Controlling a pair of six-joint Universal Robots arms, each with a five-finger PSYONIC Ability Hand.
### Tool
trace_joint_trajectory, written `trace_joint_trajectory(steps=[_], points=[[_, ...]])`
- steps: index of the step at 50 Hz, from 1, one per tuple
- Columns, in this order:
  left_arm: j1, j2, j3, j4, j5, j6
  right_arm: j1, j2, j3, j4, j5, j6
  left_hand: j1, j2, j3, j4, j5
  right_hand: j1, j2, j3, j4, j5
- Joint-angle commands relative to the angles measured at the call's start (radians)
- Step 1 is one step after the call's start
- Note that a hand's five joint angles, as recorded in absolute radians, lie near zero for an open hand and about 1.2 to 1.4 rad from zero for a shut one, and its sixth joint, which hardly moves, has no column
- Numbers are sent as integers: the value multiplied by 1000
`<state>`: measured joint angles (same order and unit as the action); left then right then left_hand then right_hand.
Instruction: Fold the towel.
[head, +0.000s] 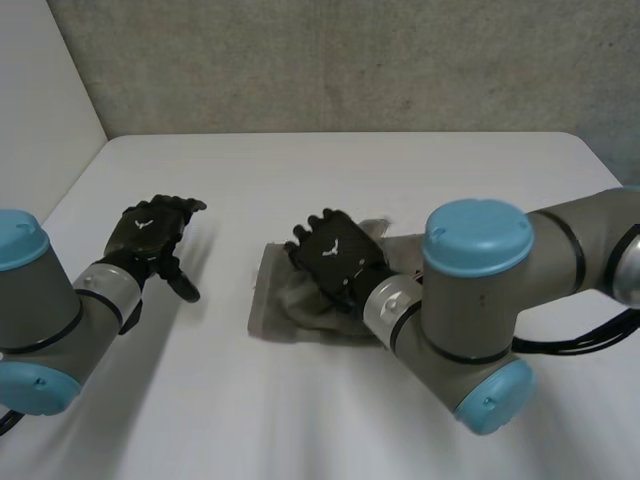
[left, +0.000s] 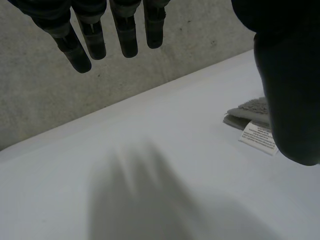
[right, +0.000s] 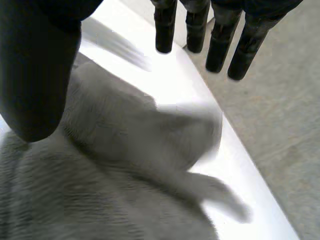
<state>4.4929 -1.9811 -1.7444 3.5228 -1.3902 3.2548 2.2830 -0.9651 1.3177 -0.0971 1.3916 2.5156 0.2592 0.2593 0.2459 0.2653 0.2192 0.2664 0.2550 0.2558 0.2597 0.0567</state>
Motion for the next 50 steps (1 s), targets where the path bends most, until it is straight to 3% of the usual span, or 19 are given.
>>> trace_joint_trajectory(steps=[1,3,8,21,25,29,31,32,34,36,42,50], points=[[-3,-4,3,1,0,2,-91,-72,64,8,27,45,-81,-81,-68,-87,-215,-92,-80,-81,-85,-57],[-4,-2,3,1,0,2,-225,-165,144,10,24,86,-81,-81,-68,-87,-215,-92,-80,-81,-85,-57],[-35,5,16,1,4,3,-354,-225,267,11,20,104,-81,-81,-68,-87,-215,-92,-80,-81,-85,-57],[-256,-48,95,-10,10,14,-468,-267,512,-44,-82,112,-19,-19,-6,-25,-154,-73,-61,-62,-66,-38],[-326,-128,181,-16,-1,17,-474,-265,563,-134,-89,114,-19,-19,-6,-25,-154,79,91,90,86,114],[-337,-148,210,-19,-3,20,-478,-262,578,-181,-92,121,-19,-19,-6,-25,-154,274,285,284,280,309],[-339,-151,215,-19,-9,19,-481,-253,577,-193,-91,126,-19,-19,-6,-25,-154,562,574,573,569,598],[-339,-151,215,-19,-9,19,-481,-253,577,-193,-91,126,-19,-19,-6,-25,-154,564,576,575,571,599],[-337,-151,215,-18,-15,19,-487,-251,569,-194,-80,129,-19,-19,-6,-25,-154,1029,1040,1039,1035,1064],[-337,-144,214,-19,-38,17,-494,-250,566,-193,-75,131,-22,-22,-9,-28,-157,1129,1140,1140,1136,1164],[-328,-110,206,-21,-70,9,-540,-309,539,-155,-75,111,-37,-37,-24,-43,-171,1130,1141,1141,1137,1165],[-288,-2,215,-21,-95,-18,-499,-353,387,-50,-94,101,-51,-52,-38,-58,-186,1130,1141,1141,1137,1165]])
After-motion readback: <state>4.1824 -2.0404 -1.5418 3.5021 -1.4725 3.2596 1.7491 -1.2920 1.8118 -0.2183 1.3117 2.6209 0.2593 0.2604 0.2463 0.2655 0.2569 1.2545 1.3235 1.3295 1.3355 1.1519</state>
